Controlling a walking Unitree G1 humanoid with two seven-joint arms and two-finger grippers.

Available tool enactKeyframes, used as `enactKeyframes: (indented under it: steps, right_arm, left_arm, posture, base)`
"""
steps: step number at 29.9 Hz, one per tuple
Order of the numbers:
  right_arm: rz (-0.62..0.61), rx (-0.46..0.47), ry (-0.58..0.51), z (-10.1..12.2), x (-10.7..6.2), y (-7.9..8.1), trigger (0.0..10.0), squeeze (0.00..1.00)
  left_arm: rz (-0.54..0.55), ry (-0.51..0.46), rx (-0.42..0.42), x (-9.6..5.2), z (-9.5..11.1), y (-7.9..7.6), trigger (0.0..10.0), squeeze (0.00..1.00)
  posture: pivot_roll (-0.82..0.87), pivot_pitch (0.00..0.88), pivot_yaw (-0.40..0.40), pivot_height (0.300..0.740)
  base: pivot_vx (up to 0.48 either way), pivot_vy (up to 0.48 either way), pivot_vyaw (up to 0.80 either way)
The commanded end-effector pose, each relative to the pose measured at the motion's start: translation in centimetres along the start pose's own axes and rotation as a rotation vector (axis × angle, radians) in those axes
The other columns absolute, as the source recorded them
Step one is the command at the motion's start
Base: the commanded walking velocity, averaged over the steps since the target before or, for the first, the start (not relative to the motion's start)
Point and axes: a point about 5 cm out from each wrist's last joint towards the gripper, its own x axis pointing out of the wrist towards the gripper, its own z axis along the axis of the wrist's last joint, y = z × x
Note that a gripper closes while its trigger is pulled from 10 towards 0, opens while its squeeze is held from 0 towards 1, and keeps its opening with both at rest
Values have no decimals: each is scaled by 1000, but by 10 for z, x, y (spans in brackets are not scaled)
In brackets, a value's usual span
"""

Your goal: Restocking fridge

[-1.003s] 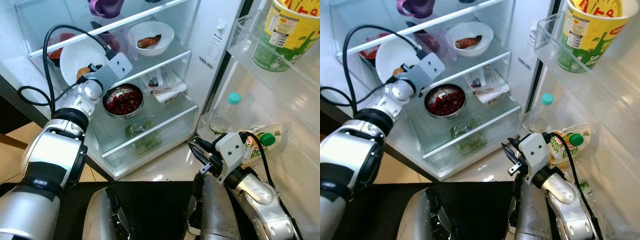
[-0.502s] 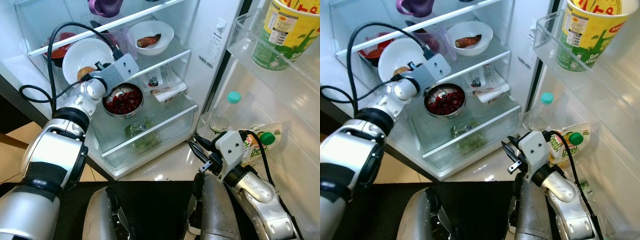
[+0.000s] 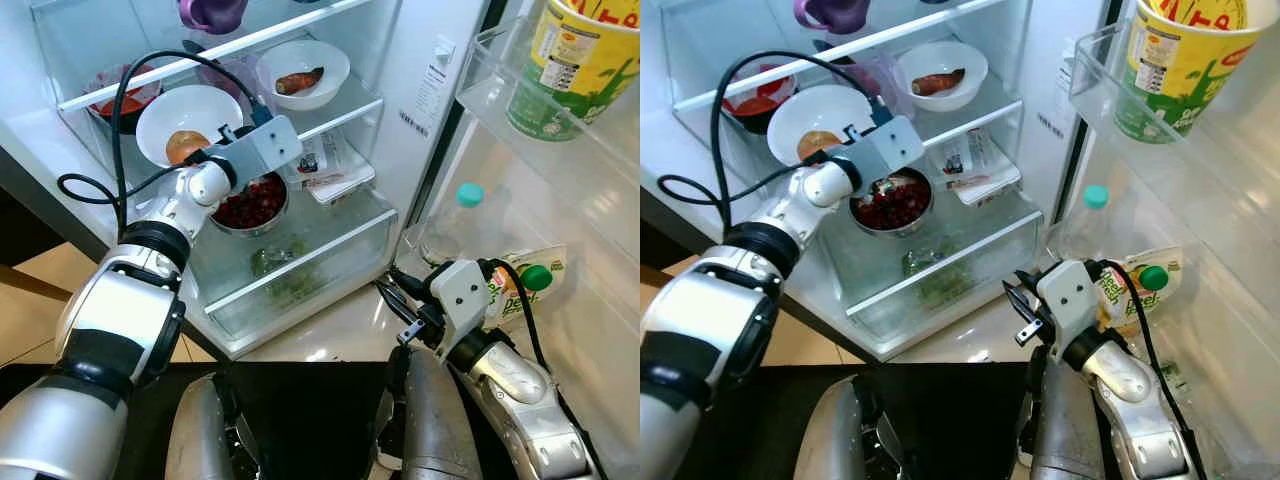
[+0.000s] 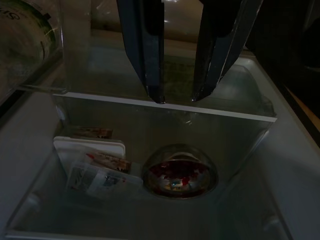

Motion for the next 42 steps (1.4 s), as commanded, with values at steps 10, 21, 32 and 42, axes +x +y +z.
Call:
enactKeyframes:
  steps: [10,21,32,42]
  right_arm:
    - [4,24,8,-5,0,2,10000,0]
    - [5,22,1,-5,4,0,10000,0]
    - [1,15,-10,-5,9,-3,10000,0]
    - [1,5,-11,-6,11,-5,10000,0]
  left_arm:
    - [-58,-33,35,-4,-6,-17,10000,0]
    - [-87,-176,66,-4,11,-19,10000,0]
    - [-287,-391,18,-8,36,-69,0,0]
    - [-295,-394,-70,-11,35,-87,0,0]
  posture:
    - [-133,344,95,474]
    - [-123,330,96,474]
    - [-121,300,101,474]
    - [-116,290,100,474]
  base:
    - [0,0,0]
    - [0,0,0]
    - [0,0,0]
    - [0,0,0]
